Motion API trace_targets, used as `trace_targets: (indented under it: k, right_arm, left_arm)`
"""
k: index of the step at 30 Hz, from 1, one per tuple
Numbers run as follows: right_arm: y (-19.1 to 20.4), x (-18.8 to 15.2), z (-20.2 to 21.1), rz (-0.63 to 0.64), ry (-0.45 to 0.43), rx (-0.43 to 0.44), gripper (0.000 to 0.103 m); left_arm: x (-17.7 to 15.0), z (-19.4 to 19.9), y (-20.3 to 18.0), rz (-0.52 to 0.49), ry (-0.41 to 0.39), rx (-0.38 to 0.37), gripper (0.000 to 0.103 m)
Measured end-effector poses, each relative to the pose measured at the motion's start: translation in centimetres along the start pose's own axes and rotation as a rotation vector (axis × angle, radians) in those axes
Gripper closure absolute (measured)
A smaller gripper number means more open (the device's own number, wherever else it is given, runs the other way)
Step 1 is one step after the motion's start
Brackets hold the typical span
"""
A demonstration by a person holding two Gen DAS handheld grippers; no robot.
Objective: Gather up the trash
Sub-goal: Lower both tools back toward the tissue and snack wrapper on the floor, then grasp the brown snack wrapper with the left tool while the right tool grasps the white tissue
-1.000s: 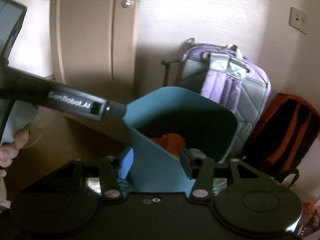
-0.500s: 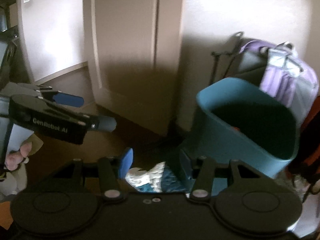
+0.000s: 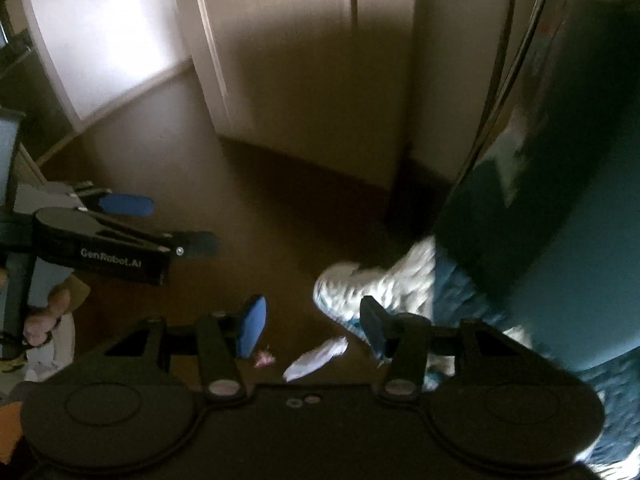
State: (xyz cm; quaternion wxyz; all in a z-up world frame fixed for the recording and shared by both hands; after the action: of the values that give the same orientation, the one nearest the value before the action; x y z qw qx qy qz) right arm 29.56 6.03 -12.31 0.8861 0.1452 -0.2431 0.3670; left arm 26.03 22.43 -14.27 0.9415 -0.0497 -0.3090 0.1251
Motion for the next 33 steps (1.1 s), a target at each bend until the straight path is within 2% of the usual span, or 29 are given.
trace_targets:
  k: [3, 6, 8, 12, 18, 25, 33]
  right_arm:
    - [0.6, -1.8, -4.7, -0.039, 0.073, 0.019, 0.051]
    - [0.8, -3.7, -9.4, -0.09, 0.154, 0.031, 0.051]
    - [0.5, -4.9, -12.5, -0.14, 0.196, 0.043, 0.051]
    - [0.7, -6.8, -17.6, -0.139, 0.248, -0.037, 0.051]
    - [0.7, -8.5, -25.2, -0.215, 0.327, -0.016, 0.051]
    - [-0.5, -9.3, -33.6, -0.301, 0.405, -0.064, 0.052]
    - [-4.4, -10.9, -39.7, -0.58, 0.463, -0.134, 0.051]
  left_arm:
    - [-1.9, -3.6, 2.0, -0.02, 0.044, 0.06, 0.001]
    - [-4.1, -7.4, 3.8, -0.019, 0.105, 0.089, 0.001]
    - [-5.5, -9.9, 4.8, -0.005, 0.153, 0.098, 0.001]
    - [-8.6, -14.5, 6.3, -0.002, 0.246, 0.116, 0.001]
    - [-12.6, -20.1, 7.8, -0.021, 0.333, 0.108, 0.001]
    - [-16.1, -25.9, 9.4, -0.028, 0.38, 0.115, 0.001]
    - [-19.4, -30.6, 10.9, 0.029, 0.426, 0.092, 0.002]
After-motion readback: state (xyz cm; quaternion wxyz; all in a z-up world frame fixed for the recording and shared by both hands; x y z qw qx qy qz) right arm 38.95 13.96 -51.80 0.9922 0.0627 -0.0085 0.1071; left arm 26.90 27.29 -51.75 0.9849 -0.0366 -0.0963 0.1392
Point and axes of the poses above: each gripper's, at about its wrist camera, not at the fingertips, and z roughly against the way its jaws point, y to its left, x to its top, the point moved 3 cm from there along -z, roughly the way its jaws point, and after that the axes turned 9 degrees about z, right-handed, at the moved point
